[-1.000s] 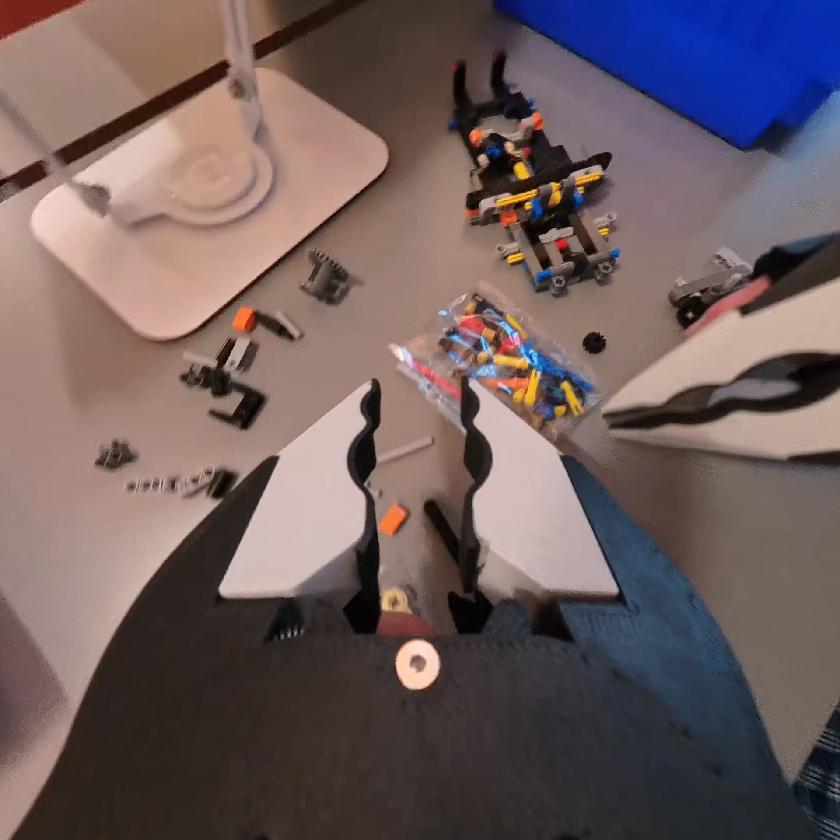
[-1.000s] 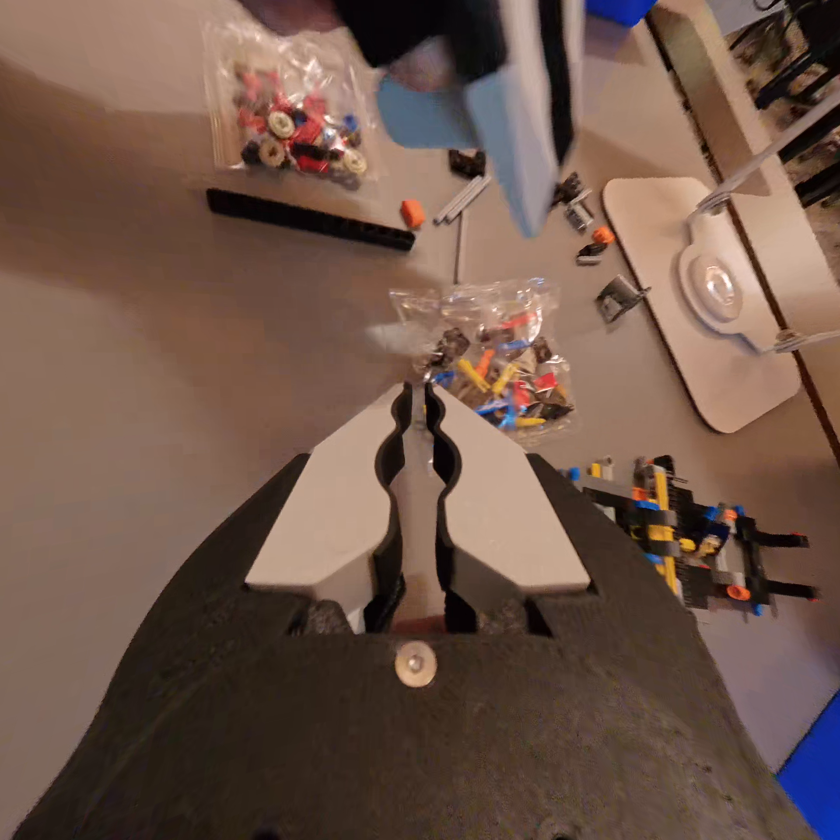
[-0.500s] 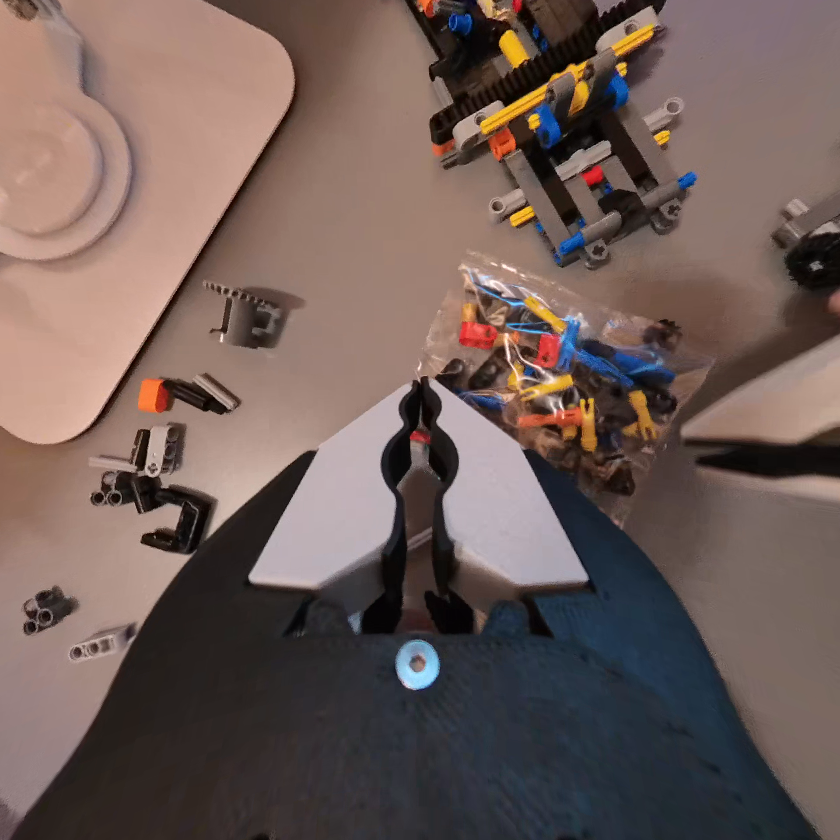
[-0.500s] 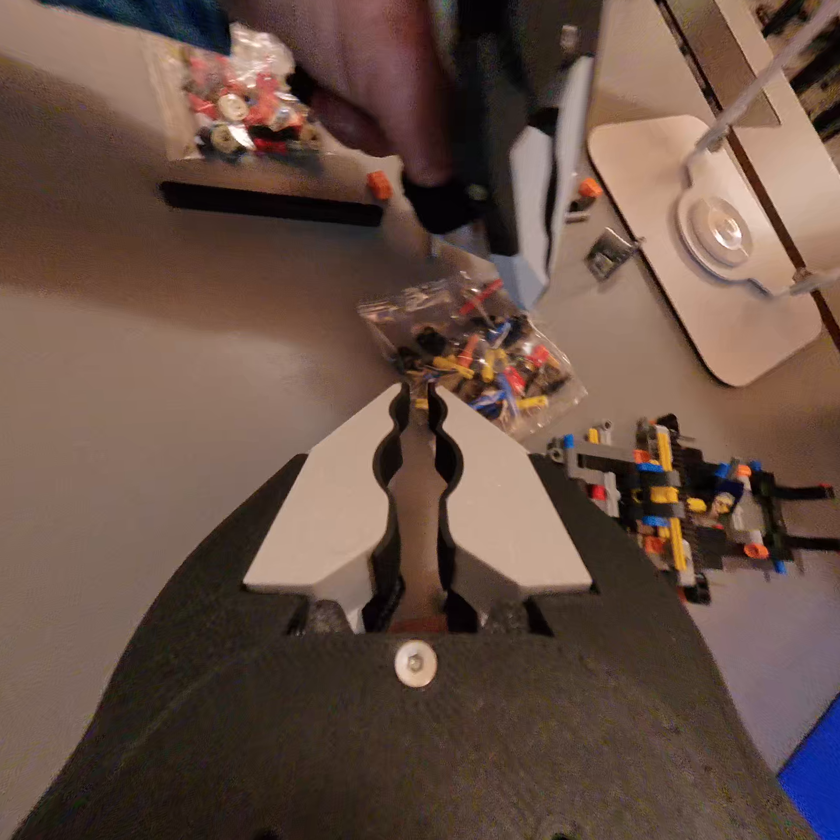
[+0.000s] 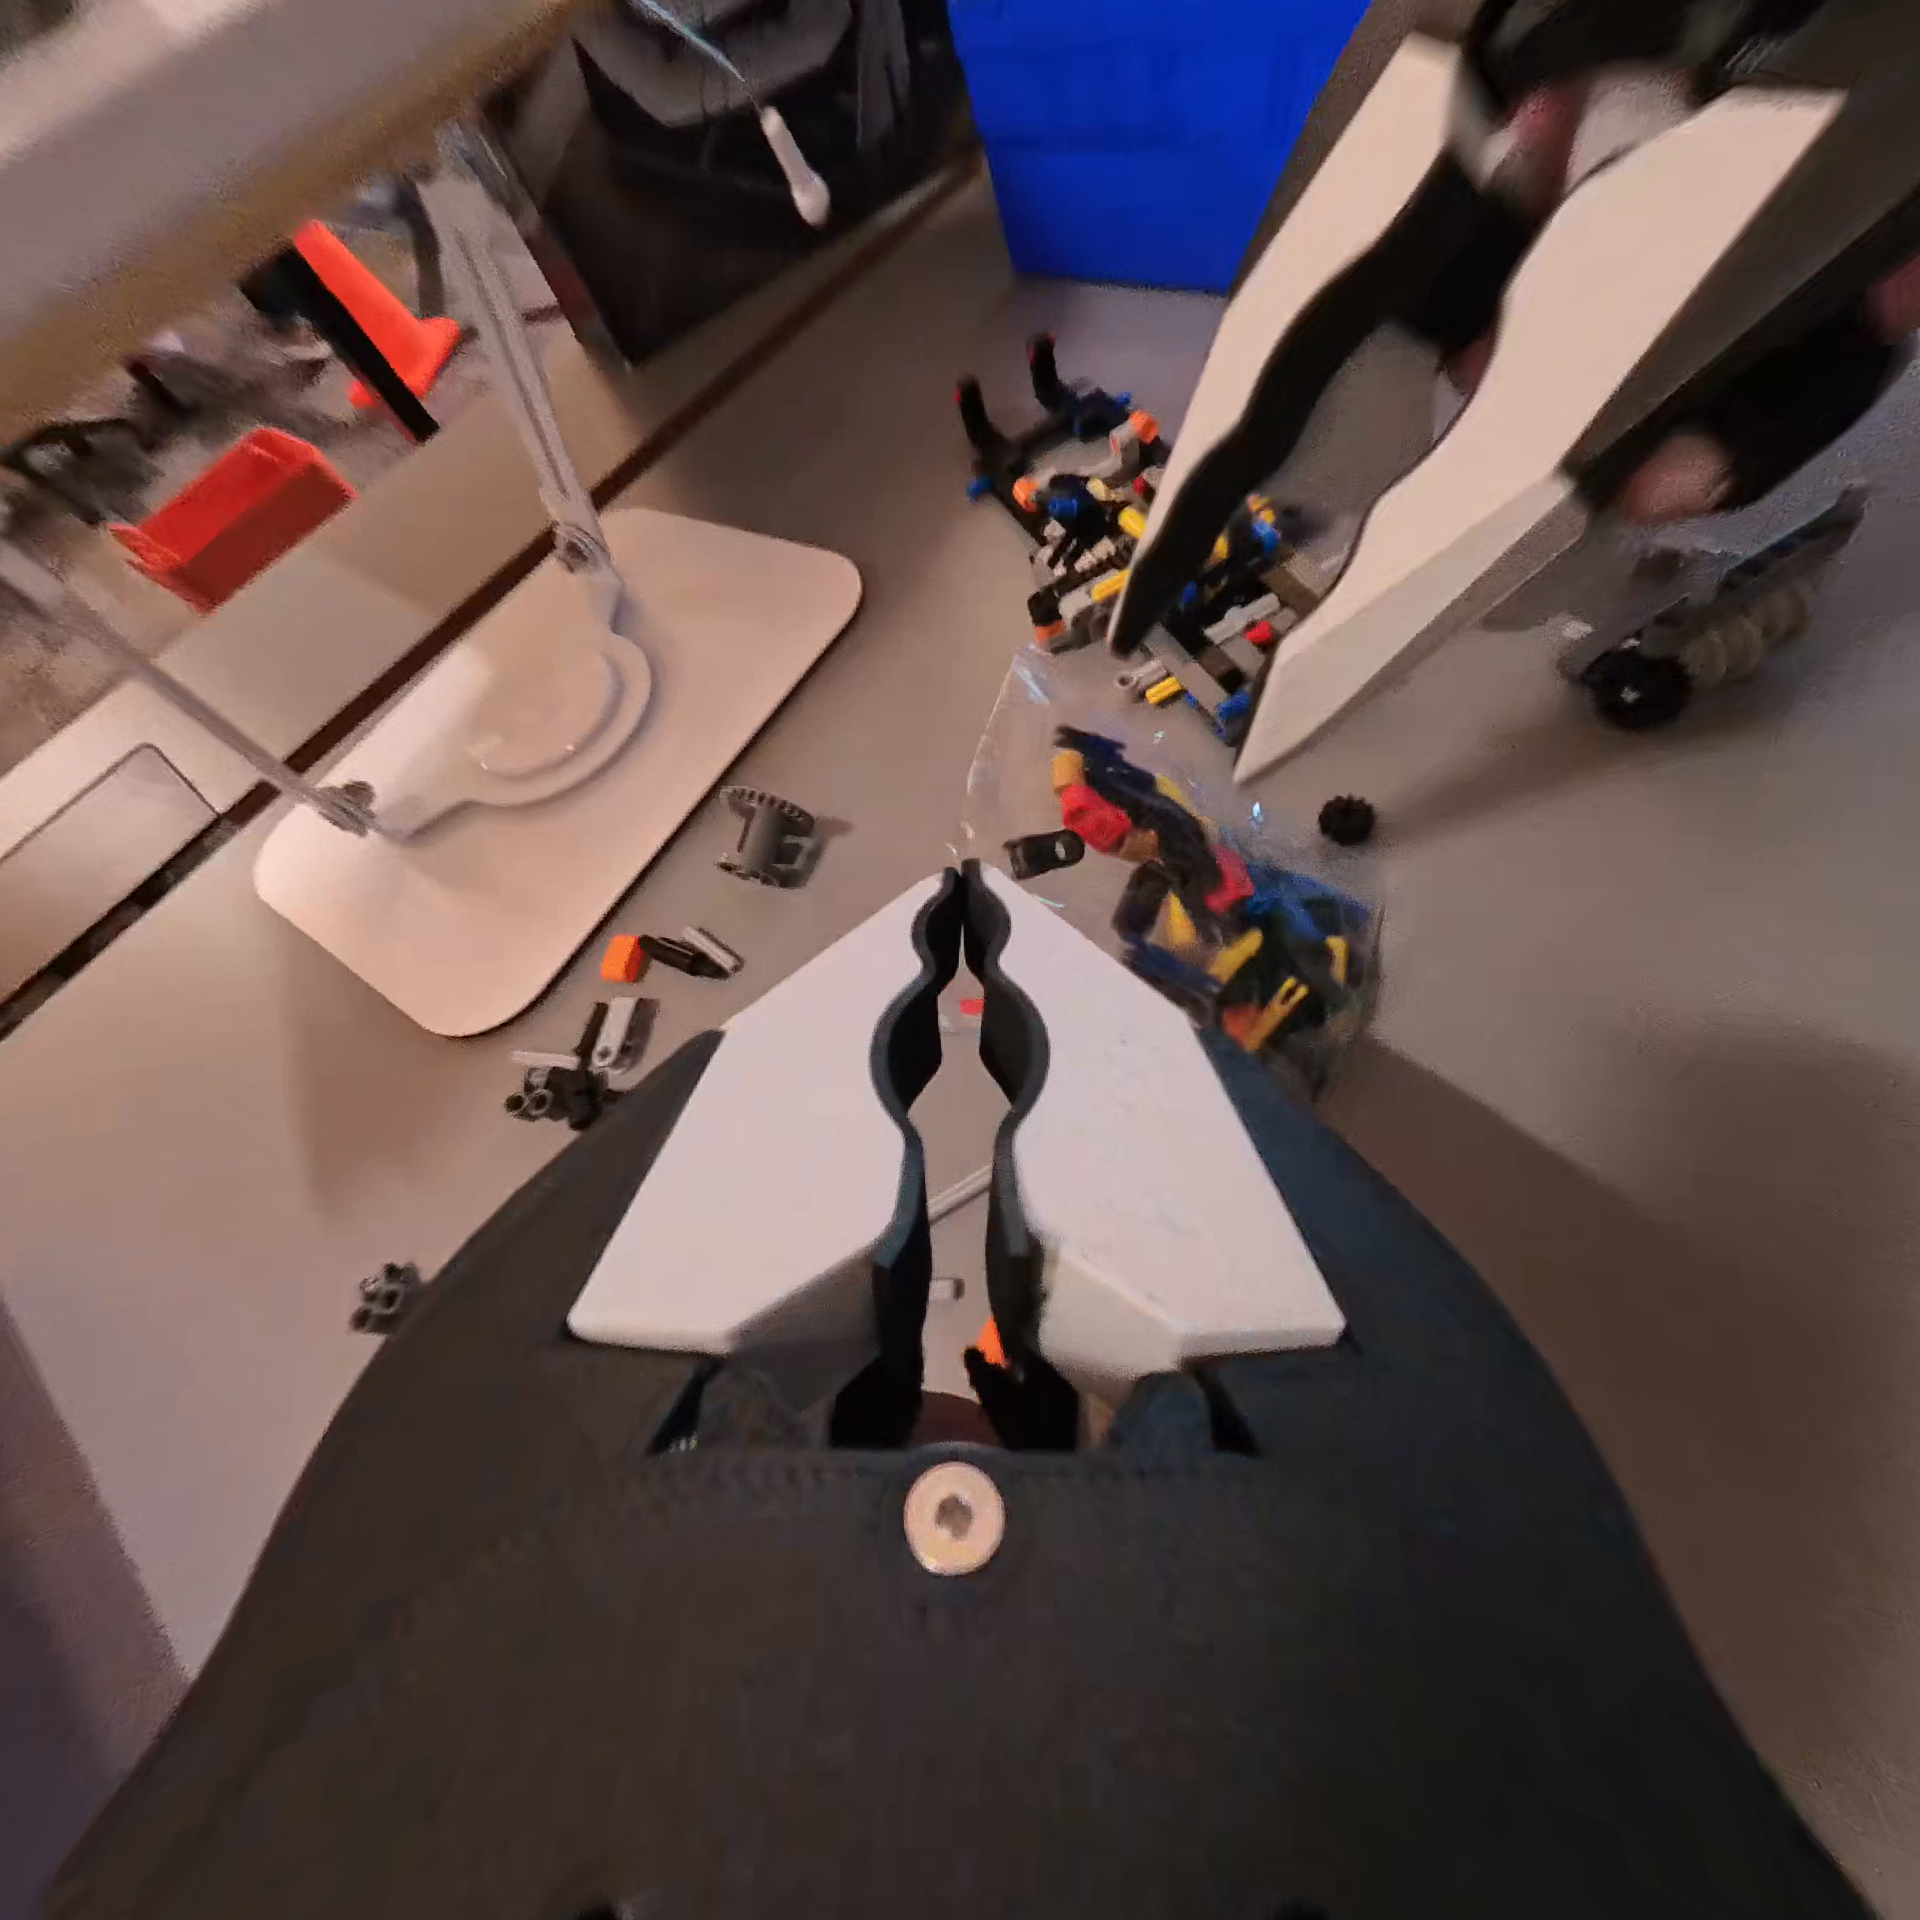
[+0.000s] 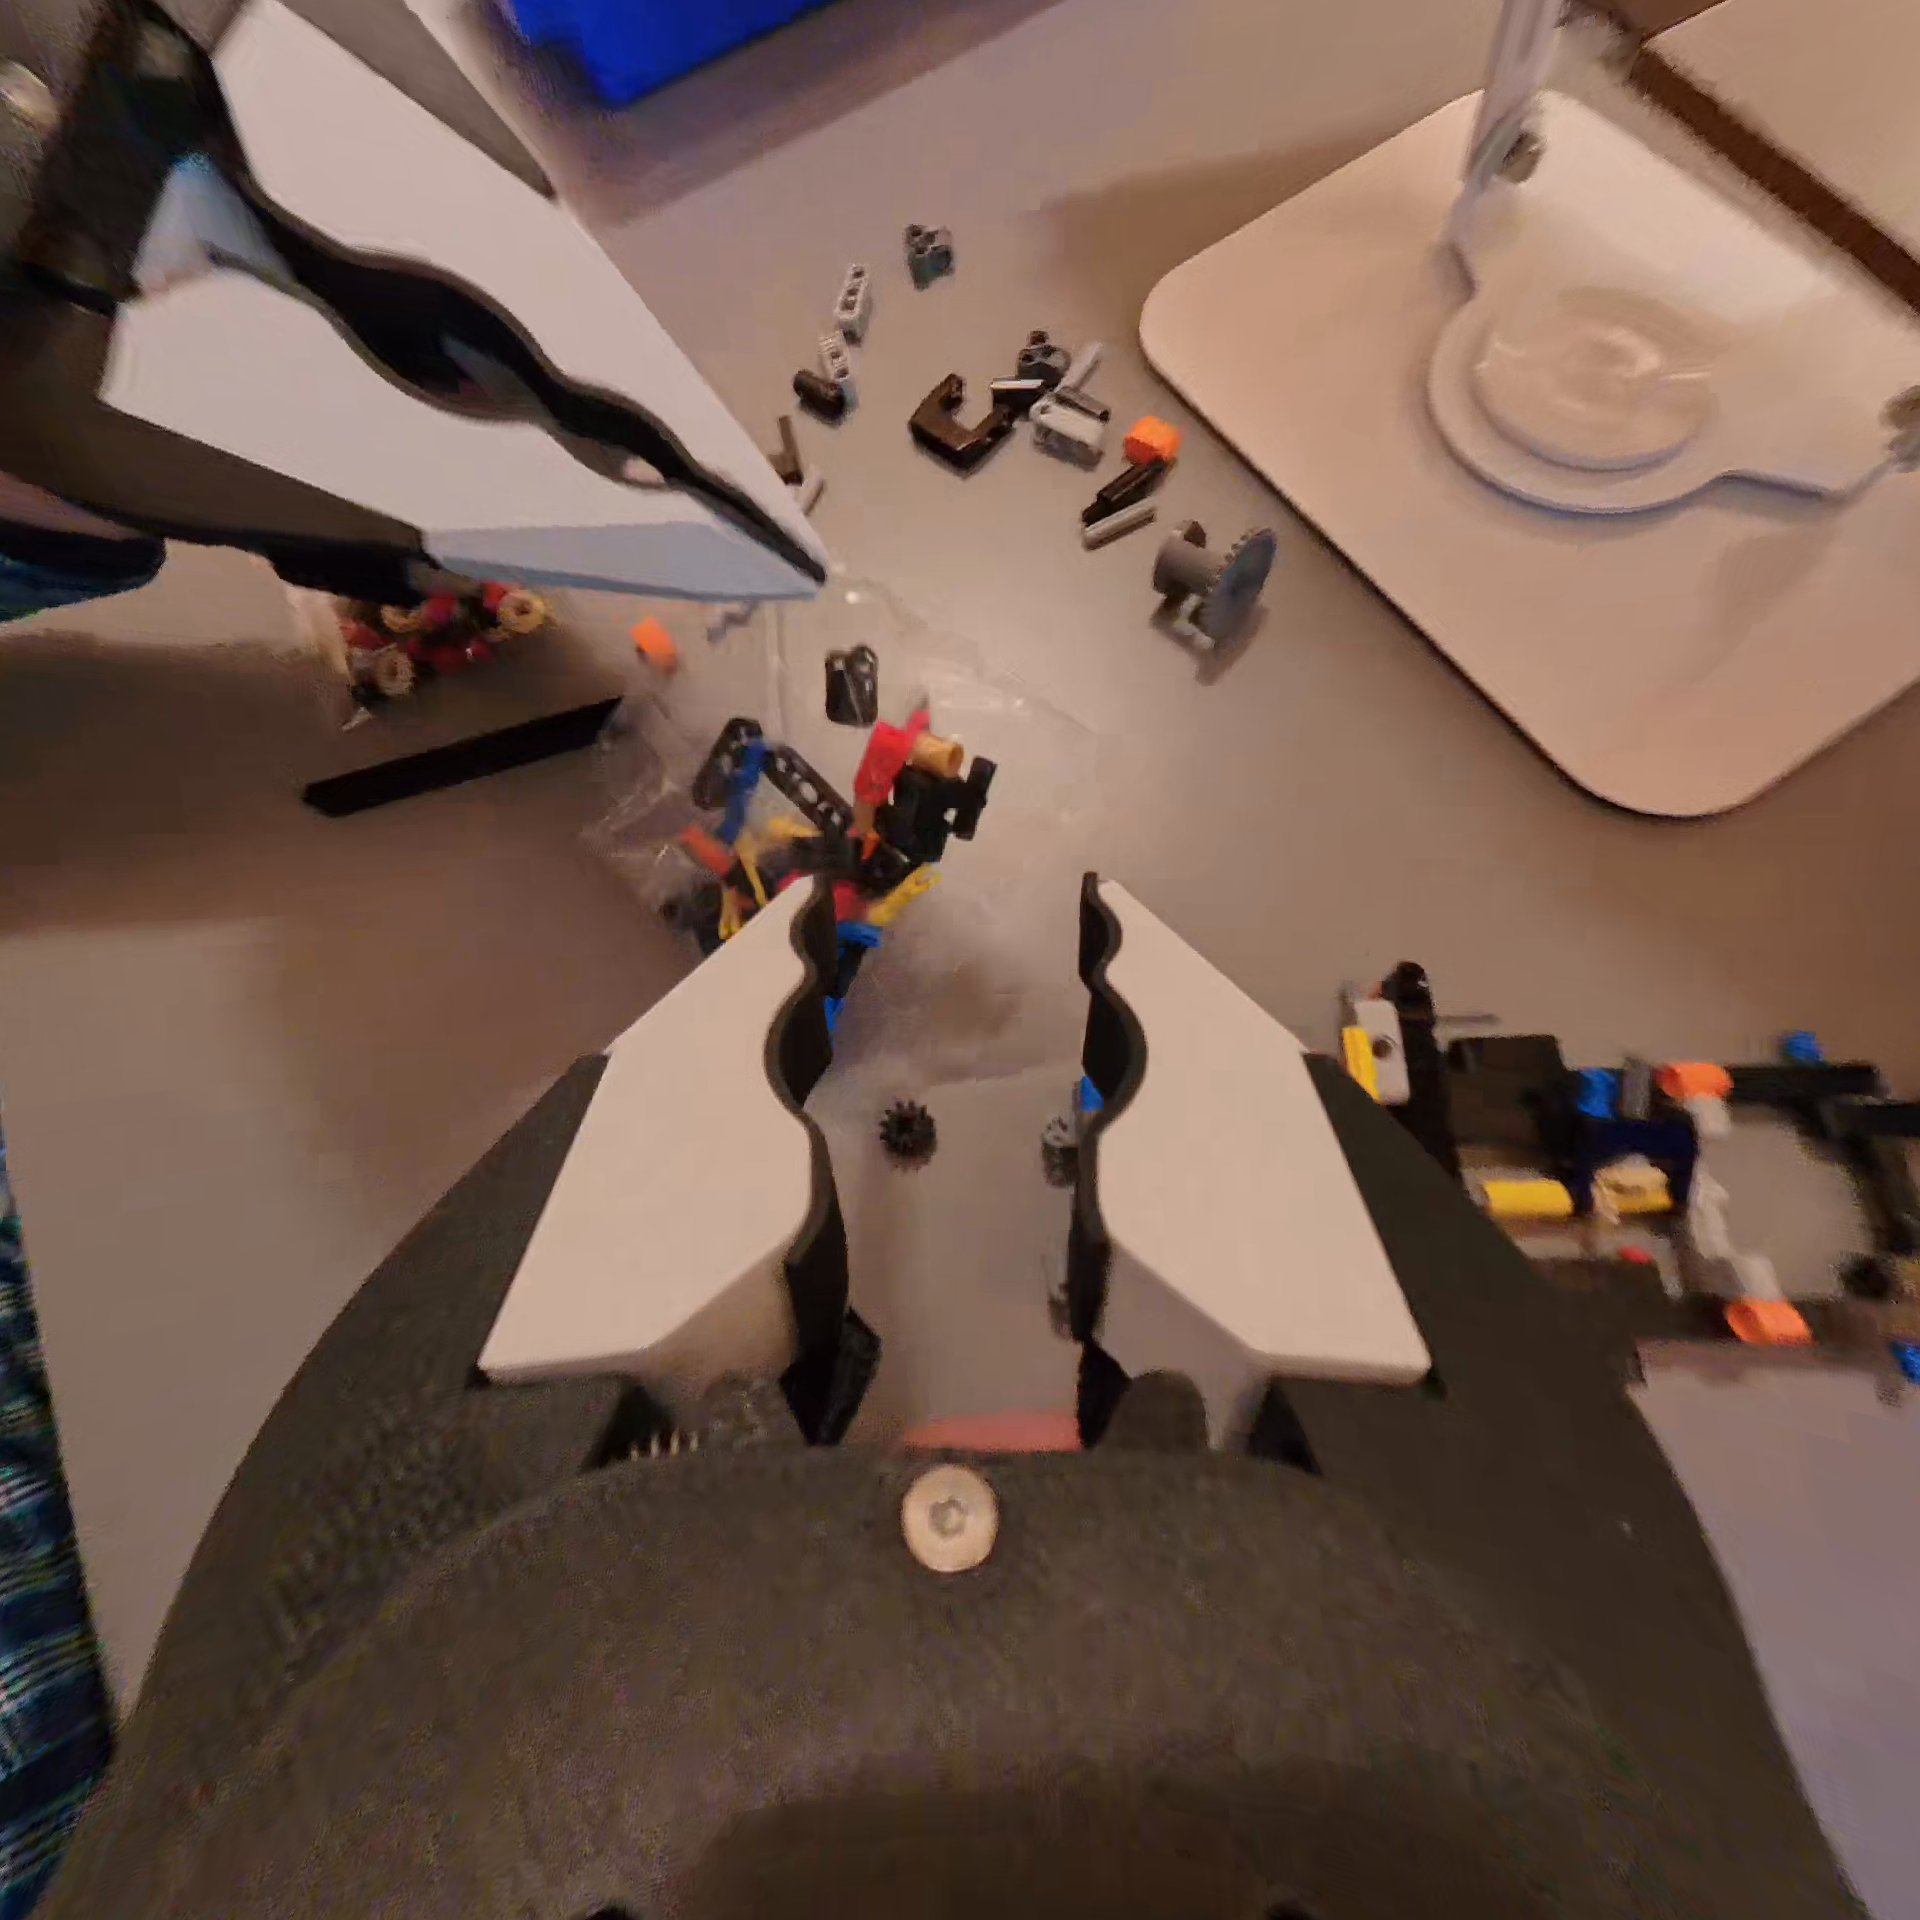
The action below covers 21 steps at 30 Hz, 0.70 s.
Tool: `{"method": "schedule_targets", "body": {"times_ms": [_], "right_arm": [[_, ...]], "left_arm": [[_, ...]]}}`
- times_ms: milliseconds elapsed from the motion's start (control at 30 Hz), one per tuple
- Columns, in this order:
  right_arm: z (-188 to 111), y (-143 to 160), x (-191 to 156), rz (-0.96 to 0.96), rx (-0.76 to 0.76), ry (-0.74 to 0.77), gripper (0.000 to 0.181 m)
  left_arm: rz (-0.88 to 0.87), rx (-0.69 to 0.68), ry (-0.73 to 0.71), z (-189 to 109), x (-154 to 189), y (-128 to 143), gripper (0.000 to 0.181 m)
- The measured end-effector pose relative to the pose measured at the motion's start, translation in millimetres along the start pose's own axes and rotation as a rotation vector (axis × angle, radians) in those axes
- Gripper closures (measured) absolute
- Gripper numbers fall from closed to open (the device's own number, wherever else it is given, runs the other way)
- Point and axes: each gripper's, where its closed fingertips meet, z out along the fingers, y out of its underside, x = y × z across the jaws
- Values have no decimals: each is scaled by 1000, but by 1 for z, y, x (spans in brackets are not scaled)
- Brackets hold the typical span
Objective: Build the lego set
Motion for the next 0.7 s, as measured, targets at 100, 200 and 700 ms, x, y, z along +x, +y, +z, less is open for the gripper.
{"method": "schedule_targets", "body": {"times_ms": [100,200,700], "right_arm": [[12,-4,-10,-3,-39,-75,144],[25,-9,-14,-5,-59,-120,160],[41,-36,-16,-202,-130,-141,181]], "left_arm": [[-7,64,8,-10,-5,-7,181],[-19,109,27,-16,-12,-9,181],[-107,55,118,-33,-42,12,164]]}}
